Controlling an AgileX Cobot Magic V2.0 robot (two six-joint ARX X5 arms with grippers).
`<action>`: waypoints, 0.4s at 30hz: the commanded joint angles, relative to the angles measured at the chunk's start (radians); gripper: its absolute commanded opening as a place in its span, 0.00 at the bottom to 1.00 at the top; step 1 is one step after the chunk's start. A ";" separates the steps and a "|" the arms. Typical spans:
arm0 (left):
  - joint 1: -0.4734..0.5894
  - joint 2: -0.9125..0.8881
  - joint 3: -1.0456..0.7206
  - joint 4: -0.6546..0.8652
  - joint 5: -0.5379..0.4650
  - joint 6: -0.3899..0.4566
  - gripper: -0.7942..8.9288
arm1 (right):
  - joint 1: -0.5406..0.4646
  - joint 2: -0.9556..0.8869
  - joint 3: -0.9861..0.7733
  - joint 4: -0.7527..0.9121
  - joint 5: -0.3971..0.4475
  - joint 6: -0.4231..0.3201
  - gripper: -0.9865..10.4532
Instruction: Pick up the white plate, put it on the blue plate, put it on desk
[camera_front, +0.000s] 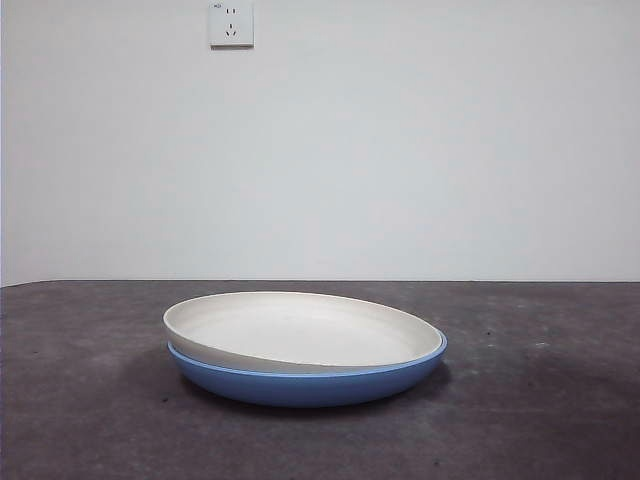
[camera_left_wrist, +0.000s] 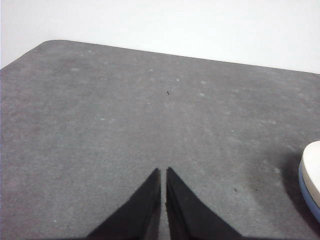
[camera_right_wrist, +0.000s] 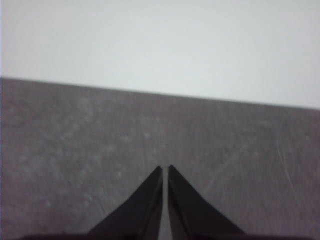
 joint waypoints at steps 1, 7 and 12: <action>0.000 0.000 -0.021 -0.002 -0.004 0.011 0.10 | -0.008 -0.029 -0.042 0.035 0.008 0.005 0.10; 0.000 0.000 -0.021 -0.002 -0.004 0.011 0.10 | -0.010 -0.071 -0.078 -0.019 0.035 0.005 0.10; 0.000 0.000 -0.021 -0.002 -0.004 0.011 0.10 | -0.010 -0.071 -0.078 -0.080 0.038 0.008 0.10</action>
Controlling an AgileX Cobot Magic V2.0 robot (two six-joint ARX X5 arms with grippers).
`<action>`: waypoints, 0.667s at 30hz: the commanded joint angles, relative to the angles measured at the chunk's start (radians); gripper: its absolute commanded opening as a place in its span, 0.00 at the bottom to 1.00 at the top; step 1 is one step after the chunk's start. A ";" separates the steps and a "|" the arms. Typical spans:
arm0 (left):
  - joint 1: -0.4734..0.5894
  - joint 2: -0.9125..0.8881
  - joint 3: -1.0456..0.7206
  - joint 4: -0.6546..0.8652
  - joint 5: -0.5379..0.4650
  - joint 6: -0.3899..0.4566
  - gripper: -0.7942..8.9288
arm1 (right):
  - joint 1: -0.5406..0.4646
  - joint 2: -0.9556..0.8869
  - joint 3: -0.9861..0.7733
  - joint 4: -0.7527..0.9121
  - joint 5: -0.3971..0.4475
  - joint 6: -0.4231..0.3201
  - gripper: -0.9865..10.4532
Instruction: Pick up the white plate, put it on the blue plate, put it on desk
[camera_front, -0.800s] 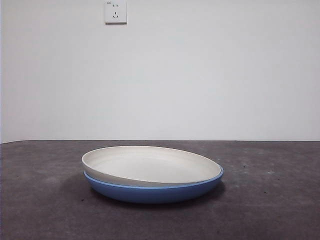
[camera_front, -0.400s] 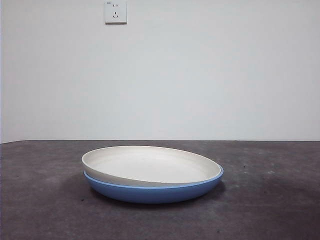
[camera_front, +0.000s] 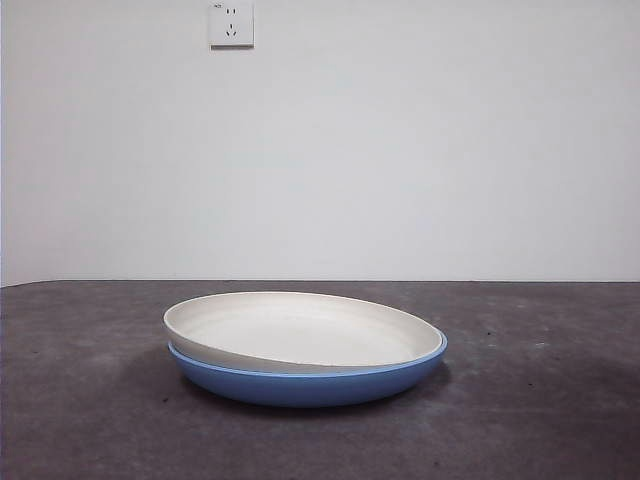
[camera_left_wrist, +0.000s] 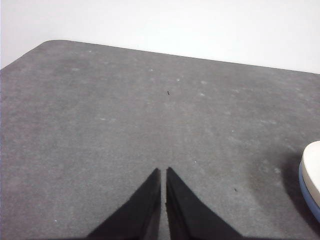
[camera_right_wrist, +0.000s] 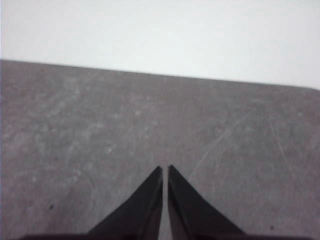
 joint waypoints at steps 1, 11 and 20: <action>0.000 0.000 -0.021 -0.002 -0.004 0.011 0.10 | -0.002 -0.003 -0.005 -0.041 0.004 0.008 0.10; 0.000 0.000 -0.021 -0.002 -0.004 0.011 0.10 | 0.013 -0.003 -0.005 -0.089 0.058 0.048 0.10; 0.000 0.000 -0.021 -0.002 -0.004 0.011 0.10 | 0.013 -0.003 -0.005 -0.069 0.049 0.048 0.10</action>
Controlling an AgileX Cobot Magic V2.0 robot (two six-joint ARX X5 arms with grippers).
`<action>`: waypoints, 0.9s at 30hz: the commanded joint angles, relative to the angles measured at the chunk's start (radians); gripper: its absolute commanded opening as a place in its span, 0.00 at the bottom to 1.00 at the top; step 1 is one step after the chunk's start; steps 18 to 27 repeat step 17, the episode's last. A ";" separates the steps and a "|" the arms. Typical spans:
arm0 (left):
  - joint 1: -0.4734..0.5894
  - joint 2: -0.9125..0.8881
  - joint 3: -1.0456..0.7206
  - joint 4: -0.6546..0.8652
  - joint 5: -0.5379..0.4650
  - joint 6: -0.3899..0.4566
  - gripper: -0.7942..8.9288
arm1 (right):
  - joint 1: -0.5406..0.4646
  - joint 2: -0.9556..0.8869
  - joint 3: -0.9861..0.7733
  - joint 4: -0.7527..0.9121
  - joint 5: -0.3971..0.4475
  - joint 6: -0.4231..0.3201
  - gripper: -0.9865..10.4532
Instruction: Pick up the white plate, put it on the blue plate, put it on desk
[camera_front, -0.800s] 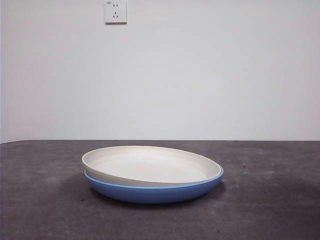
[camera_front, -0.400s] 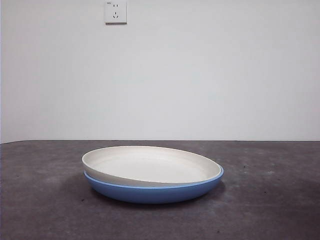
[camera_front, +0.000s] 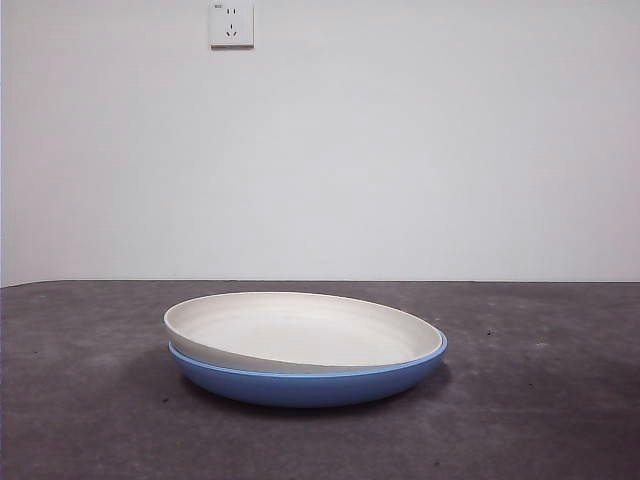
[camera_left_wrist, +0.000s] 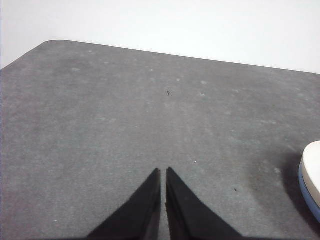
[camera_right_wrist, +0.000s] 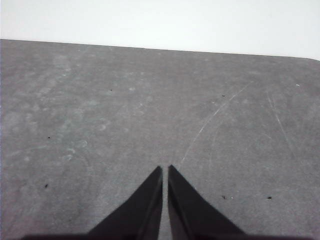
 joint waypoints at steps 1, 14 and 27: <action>0.000 0.000 -0.021 -0.002 -0.004 0.011 0.10 | 0.003 -0.003 -0.005 0.012 0.002 0.013 0.10; 0.000 0.000 -0.021 -0.002 -0.004 0.011 0.10 | 0.003 -0.003 -0.005 0.017 0.004 0.013 0.10; 0.000 0.000 -0.021 -0.002 -0.004 0.011 0.10 | 0.003 -0.003 -0.005 0.017 0.004 0.013 0.10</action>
